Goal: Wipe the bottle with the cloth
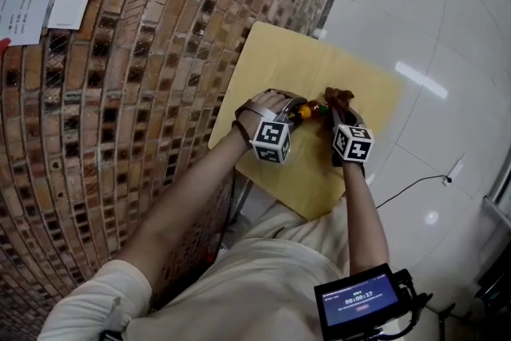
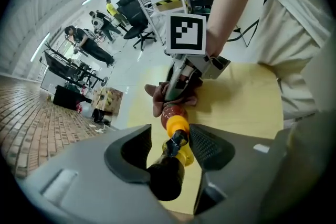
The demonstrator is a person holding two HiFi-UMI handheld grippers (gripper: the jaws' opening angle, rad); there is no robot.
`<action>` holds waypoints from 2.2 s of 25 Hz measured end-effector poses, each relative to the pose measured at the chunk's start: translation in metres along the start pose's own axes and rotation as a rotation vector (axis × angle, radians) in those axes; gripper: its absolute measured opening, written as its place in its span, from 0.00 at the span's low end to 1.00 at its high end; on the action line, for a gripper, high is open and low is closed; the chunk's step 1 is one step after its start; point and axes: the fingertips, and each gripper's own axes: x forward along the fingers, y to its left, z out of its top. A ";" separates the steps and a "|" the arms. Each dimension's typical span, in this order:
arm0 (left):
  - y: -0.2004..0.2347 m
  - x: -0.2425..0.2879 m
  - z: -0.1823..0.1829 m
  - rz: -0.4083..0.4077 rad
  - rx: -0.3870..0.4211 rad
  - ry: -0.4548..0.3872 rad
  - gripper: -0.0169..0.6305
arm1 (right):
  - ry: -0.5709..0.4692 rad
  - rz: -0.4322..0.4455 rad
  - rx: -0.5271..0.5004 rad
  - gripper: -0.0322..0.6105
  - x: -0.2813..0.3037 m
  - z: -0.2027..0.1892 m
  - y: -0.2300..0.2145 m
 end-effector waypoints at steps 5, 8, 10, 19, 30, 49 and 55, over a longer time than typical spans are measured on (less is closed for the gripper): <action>-0.004 0.002 -0.004 -0.048 -0.042 -0.006 0.26 | -0.091 0.107 -0.146 0.15 -0.023 0.033 0.042; -0.002 0.003 -0.007 -0.034 -0.049 -0.011 0.26 | -0.119 0.250 -0.263 0.15 -0.026 0.047 0.091; -0.002 0.004 -0.007 -0.031 -0.050 -0.005 0.26 | -0.073 0.247 -0.340 0.16 -0.016 0.039 0.099; -0.004 0.004 -0.012 -0.027 -0.133 -0.013 0.25 | 0.151 -0.120 -0.228 0.15 0.034 0.013 -0.027; 0.007 0.005 -0.014 -0.036 -0.379 0.030 0.25 | -0.120 0.167 -0.084 0.15 -0.030 0.054 0.043; 0.017 -0.001 -0.011 -0.075 -0.629 -0.047 0.25 | -0.159 -0.086 -0.082 0.15 0.002 0.039 0.048; 0.010 -0.006 -0.005 -0.082 -0.690 -0.106 0.25 | 0.018 -0.119 0.052 0.14 0.030 0.007 0.001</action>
